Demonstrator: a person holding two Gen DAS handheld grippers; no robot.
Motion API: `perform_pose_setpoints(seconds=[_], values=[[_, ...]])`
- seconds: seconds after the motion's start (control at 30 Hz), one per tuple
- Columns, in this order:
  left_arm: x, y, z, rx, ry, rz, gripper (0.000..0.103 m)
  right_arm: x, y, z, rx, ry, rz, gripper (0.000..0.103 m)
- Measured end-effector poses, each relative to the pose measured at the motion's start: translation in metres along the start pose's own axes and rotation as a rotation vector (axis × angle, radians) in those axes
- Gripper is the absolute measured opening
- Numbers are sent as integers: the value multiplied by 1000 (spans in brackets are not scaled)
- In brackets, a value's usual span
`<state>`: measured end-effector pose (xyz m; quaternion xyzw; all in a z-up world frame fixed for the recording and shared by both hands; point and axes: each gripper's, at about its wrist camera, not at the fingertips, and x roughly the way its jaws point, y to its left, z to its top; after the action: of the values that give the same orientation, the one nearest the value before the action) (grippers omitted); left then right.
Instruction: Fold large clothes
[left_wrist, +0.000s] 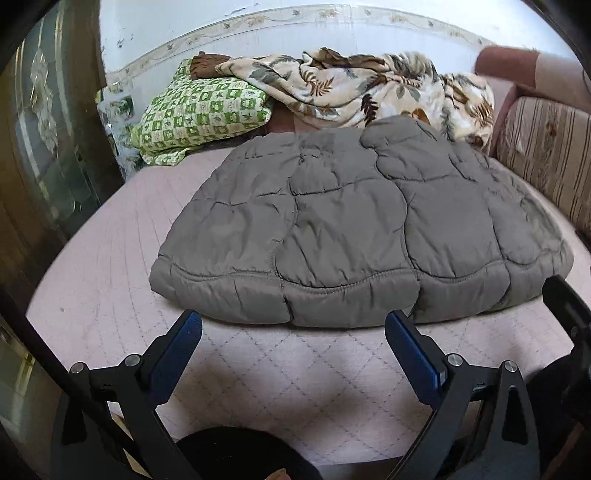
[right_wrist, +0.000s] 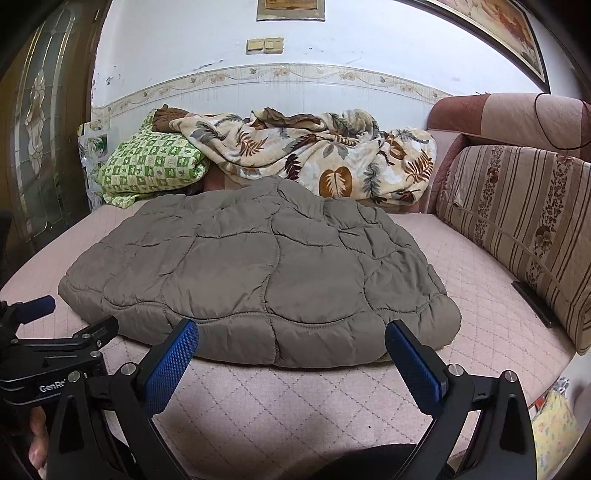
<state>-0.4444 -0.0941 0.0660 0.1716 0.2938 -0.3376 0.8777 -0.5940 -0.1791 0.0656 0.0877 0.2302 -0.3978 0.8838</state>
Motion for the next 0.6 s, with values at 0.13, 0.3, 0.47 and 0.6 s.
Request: perform_pose_setpoints(seconds=[0.13,0.3,0.47,0.6], values=[[-7,4,2,-11,-37,60,99,1,-2,-1,4,4,-4,102],[-1,5,2,5,-11,97,99,5,-2,-2,2,16,-3,102],[2,5,3,-11,-17,90,99,9,-5,-2,13,27,1,102],[6,-1,1,18,-2,85,99,2,-13,-3,35,13,-3,102]])
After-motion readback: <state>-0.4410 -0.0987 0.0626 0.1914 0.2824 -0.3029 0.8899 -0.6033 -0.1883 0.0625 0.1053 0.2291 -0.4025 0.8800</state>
